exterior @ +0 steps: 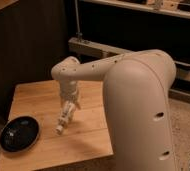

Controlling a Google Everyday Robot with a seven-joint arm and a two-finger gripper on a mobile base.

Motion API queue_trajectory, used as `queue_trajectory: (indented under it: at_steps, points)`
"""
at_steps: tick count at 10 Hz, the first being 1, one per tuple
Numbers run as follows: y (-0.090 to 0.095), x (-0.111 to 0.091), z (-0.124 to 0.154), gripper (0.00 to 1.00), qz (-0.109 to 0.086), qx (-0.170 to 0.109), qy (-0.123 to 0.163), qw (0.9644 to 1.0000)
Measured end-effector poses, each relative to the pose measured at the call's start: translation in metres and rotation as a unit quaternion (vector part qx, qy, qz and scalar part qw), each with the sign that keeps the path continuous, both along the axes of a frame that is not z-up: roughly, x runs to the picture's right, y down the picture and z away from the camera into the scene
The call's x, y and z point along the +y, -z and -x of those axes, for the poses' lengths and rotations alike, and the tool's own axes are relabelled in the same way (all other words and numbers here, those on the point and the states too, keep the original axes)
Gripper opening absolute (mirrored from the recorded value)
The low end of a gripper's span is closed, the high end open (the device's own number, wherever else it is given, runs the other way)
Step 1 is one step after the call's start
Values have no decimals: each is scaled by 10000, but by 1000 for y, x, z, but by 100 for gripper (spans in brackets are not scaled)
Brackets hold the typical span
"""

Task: Place the bottle in the ceramic bowl

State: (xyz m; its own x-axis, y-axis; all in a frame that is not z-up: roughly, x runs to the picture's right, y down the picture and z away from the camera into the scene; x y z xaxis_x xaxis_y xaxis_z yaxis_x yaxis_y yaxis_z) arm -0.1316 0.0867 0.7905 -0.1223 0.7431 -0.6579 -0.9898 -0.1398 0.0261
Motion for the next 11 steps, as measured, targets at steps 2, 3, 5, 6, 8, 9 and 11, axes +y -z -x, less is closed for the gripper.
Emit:
queue_trajectory:
  at_steps: [2, 3, 5, 6, 8, 9, 11]
  points:
    - [-8, 1, 4, 65, 15, -36, -4, 10000]
    - [-12, 2, 5, 65, 27, -60, -24, 10000]
    - [-20, 7, 6, 65, 64, -79, -83, 9999]
    - [-23, 9, 6, 65, 66, -9, -118, 9999]
    - [-30, 16, 10, 65, 80, 126, -135, 9998]
    - [-34, 19, 15, 65, 95, 167, -134, 9997]
    - [-38, 23, 17, 65, 115, 227, -159, 9996]
